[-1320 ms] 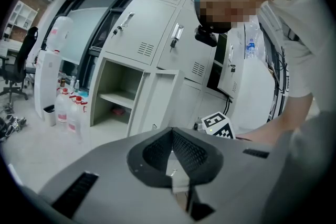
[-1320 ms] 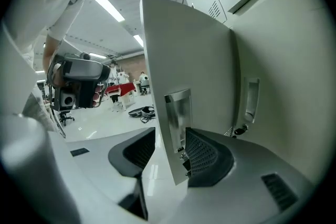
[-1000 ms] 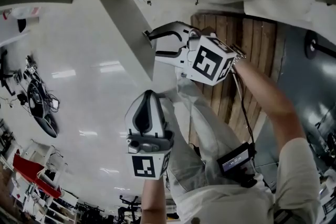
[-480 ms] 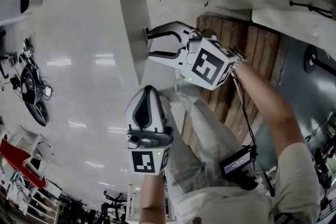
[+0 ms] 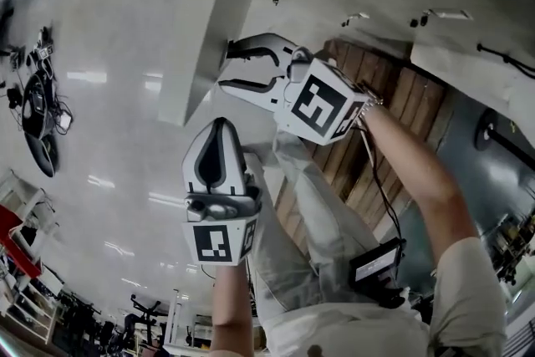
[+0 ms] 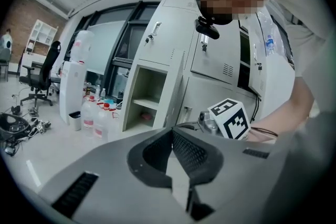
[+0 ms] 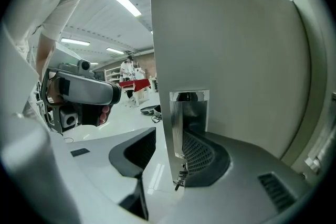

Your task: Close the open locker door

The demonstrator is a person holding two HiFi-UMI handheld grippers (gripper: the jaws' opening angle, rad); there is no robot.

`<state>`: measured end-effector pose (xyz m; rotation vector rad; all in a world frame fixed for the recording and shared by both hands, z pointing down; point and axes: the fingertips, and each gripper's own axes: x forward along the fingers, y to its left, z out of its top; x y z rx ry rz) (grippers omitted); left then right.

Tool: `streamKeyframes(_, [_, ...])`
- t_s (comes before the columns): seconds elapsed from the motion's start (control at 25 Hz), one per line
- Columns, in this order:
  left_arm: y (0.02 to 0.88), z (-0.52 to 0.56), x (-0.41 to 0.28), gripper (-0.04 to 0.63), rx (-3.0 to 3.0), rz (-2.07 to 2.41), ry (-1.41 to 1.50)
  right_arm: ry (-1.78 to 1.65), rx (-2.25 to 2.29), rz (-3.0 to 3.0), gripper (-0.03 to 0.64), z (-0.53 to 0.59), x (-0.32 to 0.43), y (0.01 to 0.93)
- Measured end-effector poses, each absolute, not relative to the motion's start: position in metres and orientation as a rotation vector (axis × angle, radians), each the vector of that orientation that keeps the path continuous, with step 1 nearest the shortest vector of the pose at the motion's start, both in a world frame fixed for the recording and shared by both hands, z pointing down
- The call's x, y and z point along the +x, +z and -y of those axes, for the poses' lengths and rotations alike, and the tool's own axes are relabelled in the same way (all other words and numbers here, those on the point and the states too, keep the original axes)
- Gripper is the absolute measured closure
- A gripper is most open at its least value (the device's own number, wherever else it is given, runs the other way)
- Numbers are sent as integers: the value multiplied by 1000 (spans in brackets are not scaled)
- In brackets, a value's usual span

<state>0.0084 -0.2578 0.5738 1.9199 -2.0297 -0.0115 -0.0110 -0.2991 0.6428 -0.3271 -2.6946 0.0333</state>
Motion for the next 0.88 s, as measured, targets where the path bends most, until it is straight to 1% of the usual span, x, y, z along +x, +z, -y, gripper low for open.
streamKeyframes(0.24, [573,253,-27,588,1840,2147,16,11,-321,2690,457,300,-42,644])
streamKeyframes(0.36, [566,259,-42,588,1843,2178,-2,4,-246,2700,457,304,-55,645])
streamKeyframes(0.88, [558,290,-108,588,1970,2123,-23,58,47,2700,457,325,-108,645])
